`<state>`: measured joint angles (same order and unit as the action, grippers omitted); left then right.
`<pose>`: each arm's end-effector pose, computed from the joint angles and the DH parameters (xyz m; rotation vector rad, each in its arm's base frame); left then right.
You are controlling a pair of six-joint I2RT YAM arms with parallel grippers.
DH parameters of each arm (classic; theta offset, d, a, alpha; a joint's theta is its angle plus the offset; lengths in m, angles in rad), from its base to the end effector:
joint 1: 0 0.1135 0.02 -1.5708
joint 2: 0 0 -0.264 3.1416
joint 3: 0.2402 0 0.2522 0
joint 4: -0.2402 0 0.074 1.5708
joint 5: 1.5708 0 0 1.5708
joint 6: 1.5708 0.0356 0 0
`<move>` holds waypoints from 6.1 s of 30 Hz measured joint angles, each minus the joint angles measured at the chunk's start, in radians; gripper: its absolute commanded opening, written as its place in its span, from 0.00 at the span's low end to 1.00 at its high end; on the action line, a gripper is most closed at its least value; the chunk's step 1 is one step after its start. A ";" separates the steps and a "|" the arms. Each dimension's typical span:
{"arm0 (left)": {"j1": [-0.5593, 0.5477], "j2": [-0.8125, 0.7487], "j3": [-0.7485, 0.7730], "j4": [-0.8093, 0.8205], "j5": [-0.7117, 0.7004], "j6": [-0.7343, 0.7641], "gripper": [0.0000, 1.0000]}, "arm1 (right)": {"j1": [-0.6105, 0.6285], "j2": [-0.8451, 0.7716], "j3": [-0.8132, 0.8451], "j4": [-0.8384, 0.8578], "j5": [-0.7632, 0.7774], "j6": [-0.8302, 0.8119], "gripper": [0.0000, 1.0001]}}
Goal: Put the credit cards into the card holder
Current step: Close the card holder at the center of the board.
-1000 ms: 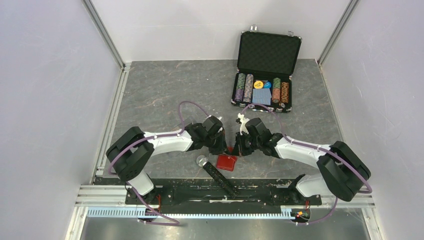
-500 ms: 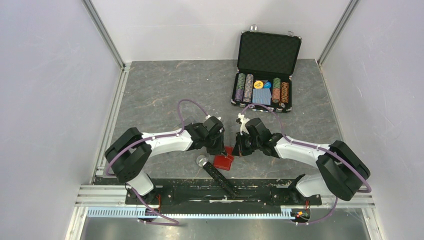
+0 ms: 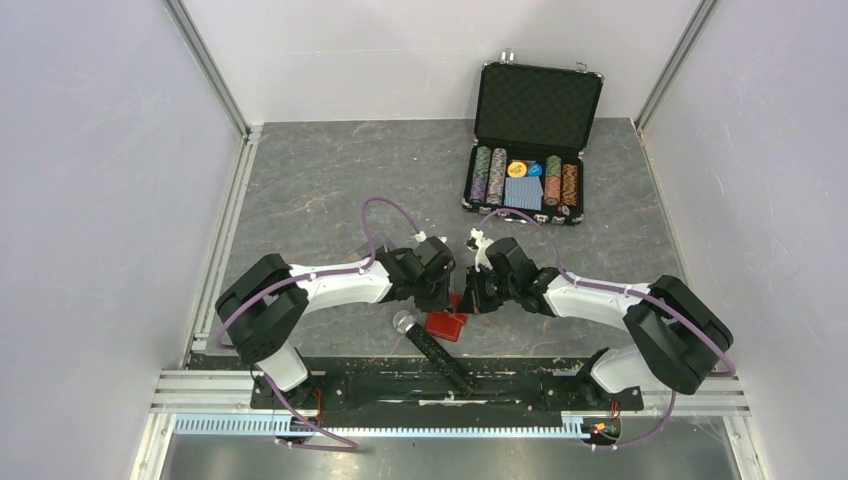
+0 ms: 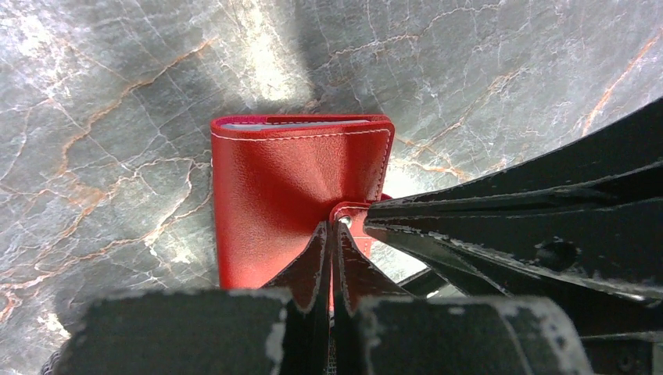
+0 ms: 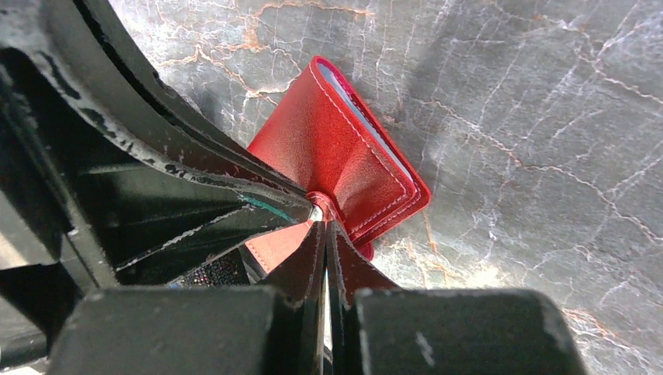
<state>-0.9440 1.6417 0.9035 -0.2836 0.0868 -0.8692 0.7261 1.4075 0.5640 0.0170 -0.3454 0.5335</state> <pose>0.1837 -0.2589 0.1630 0.1383 2.7845 -0.6928 0.1846 0.1800 0.1518 -0.4216 2.5431 0.9538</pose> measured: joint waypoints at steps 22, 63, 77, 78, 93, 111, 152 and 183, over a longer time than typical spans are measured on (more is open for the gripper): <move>-0.006 -0.003 0.014 -0.031 -0.010 0.026 0.02 | 0.013 0.048 0.026 0.026 0.134 0.018 0.00; 0.006 -0.053 -0.043 -0.002 -0.034 0.026 0.02 | 0.012 0.058 0.034 0.035 0.138 0.014 0.00; 0.007 -0.053 -0.041 0.002 -0.043 0.026 0.02 | 0.012 0.047 0.023 0.035 0.138 0.007 0.00; 0.007 -0.055 -0.042 0.004 -0.043 0.026 0.02 | 0.012 0.046 0.022 0.035 0.138 0.006 0.00; 0.013 -0.079 -0.045 0.014 -0.044 0.061 0.02 | 0.012 0.044 0.020 0.035 0.137 0.004 0.00; 0.020 -0.032 -0.039 0.030 -0.050 0.059 0.02 | 0.026 -0.045 0.000 0.014 0.108 -0.022 0.00; 0.019 -0.077 -0.019 -0.078 -0.089 0.014 0.02 | 0.160 -0.005 0.101 -0.092 0.283 -0.020 0.00; 0.019 -0.064 -0.039 -0.075 -0.089 0.014 0.02 | 0.160 0.053 0.126 -0.032 0.195 -0.020 0.00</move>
<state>-0.9249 1.5776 0.8642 -0.3584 -0.0017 -0.8555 0.8864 1.4609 0.6899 -0.0147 -0.1505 0.5133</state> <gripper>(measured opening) 0.027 0.004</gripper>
